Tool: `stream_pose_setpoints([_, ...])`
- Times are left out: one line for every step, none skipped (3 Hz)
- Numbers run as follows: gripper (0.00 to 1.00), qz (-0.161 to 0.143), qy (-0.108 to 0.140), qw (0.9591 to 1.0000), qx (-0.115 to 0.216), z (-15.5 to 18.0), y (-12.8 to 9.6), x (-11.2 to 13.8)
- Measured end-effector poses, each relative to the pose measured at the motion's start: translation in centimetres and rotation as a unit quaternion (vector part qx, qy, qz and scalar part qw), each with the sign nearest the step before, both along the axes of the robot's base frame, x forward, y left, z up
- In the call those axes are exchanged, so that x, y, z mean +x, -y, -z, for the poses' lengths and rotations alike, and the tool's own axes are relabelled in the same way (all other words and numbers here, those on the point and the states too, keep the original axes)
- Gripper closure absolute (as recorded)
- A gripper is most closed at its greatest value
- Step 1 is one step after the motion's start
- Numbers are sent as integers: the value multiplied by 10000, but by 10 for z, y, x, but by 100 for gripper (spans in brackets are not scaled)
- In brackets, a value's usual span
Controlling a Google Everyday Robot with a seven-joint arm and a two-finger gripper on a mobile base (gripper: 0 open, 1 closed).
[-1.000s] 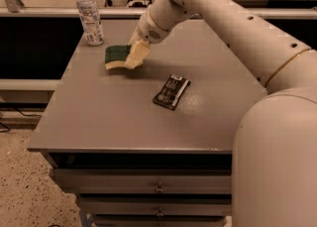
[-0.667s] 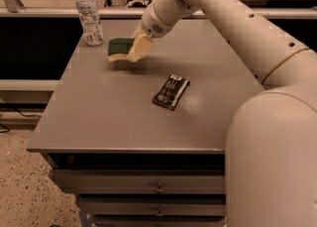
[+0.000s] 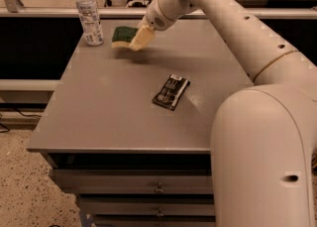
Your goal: Move sponge near blue plastic bottle
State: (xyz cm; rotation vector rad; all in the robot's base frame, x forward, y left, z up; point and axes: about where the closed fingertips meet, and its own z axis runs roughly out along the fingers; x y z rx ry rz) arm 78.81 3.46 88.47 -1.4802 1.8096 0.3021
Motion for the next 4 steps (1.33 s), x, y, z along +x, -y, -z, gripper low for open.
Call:
stream_pose_setpoints([100,371,14,9993,79,-1,2,20])
stream_pose_setpoints([84,678,-50,9976,107,2,1,33])
stream_pose_setpoints([61,843,-119,9962,202,7,-3,42])
stream_pose_setpoints([38,837,-173,9959,281,12,-12,47])
